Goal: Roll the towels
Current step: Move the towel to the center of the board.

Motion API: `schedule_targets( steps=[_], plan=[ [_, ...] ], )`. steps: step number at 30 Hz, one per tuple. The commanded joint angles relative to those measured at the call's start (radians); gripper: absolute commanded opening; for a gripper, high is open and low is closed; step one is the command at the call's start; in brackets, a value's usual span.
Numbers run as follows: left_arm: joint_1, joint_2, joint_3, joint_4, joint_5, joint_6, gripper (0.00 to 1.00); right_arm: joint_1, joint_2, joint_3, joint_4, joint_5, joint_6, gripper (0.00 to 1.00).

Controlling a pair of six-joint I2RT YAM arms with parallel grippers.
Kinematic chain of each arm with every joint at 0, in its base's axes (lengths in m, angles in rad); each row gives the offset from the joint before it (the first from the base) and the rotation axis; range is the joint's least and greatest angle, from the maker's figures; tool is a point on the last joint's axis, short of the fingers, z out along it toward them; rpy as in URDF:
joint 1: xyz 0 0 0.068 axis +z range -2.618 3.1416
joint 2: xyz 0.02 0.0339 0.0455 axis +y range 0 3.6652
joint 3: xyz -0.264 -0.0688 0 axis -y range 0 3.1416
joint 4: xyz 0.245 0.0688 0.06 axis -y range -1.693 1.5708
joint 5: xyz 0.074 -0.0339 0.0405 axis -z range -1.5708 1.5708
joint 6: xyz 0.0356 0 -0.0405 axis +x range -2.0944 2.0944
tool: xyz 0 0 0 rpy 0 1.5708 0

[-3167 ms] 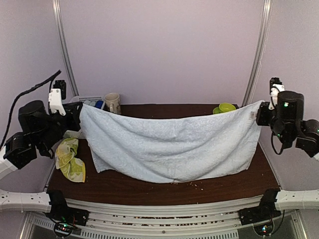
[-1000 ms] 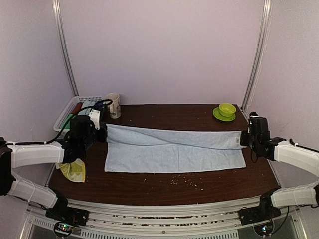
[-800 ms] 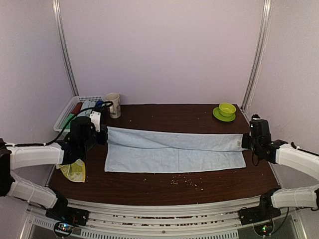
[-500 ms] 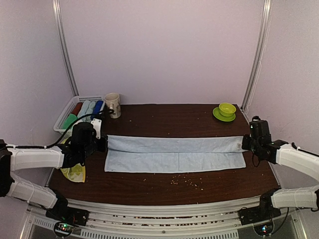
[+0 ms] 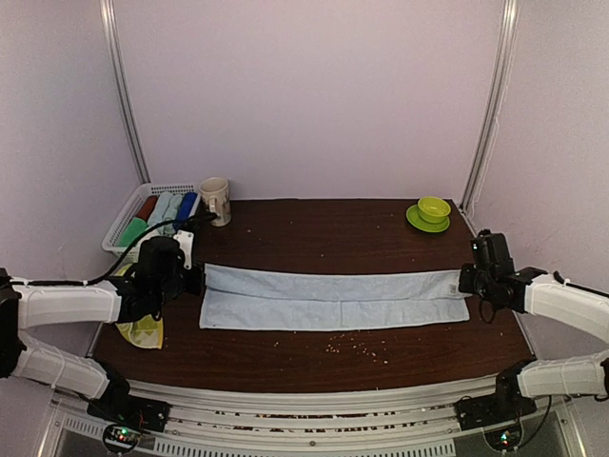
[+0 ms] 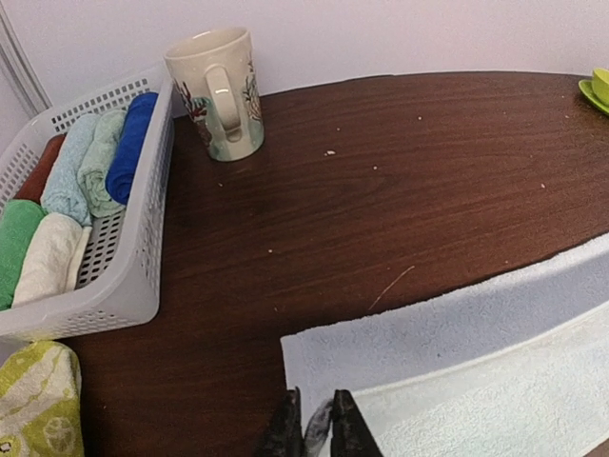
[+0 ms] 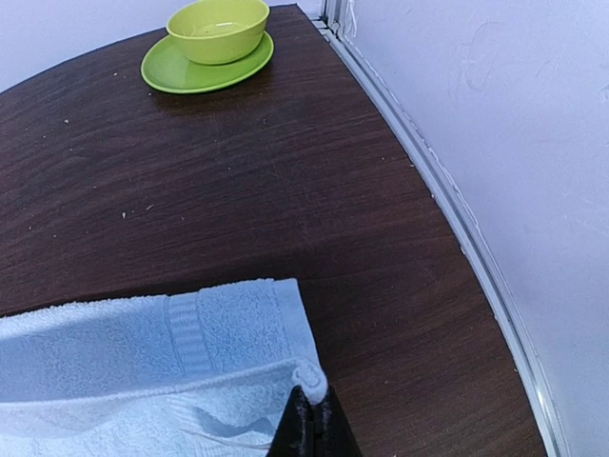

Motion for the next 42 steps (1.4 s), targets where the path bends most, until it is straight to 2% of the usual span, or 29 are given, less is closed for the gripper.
schedule_targets(
  steps=[1, 3, 11, 15, 23, 28, 32, 39, 42],
  plan=[
    [-0.011, -0.032, -0.030, 0.000, -0.016, -0.026, 0.15, 0.008, -0.003, 0.009, -0.026, 0.030, 0.030, 0.00],
    [-0.016, -0.036, -0.038, -0.003, -0.016, -0.032, 0.17, 0.009, 0.000, 0.010, -0.032, 0.030, 0.037, 0.04],
    [-0.028, -0.049, -0.064, -0.027, -0.028, -0.048, 0.17, 0.036, 0.030, 0.019, -0.065, 0.038, 0.075, 0.05],
    [-0.031, -0.079, -0.080, -0.040, -0.035, -0.065, 0.19, 0.067, 0.034, 0.023, -0.082, 0.064, 0.097, 0.15],
    [-0.041, -0.159, -0.119, -0.066, -0.010, -0.098, 0.30, 0.086, 0.036, 0.037, -0.116, 0.104, 0.130, 0.17],
    [-0.049, -0.203, -0.138, -0.087, -0.035, -0.111, 0.32, 0.088, -0.006, 0.028, -0.125, 0.111, 0.150, 0.16],
    [-0.049, -0.195, -0.117, -0.103, -0.053, -0.127, 0.43, 0.088, -0.062, 0.035, -0.172, 0.104, 0.198, 0.28],
    [-0.049, -0.092, -0.057, -0.131, -0.073, -0.166, 0.54, 0.103, -0.255, 0.018, -0.216, 0.176, 0.269, 0.29],
    [-0.049, -0.039, -0.035, -0.139, -0.084, -0.191, 0.59, 0.103, -0.250, 0.018, -0.206, 0.180, 0.257, 0.32]
  ],
)
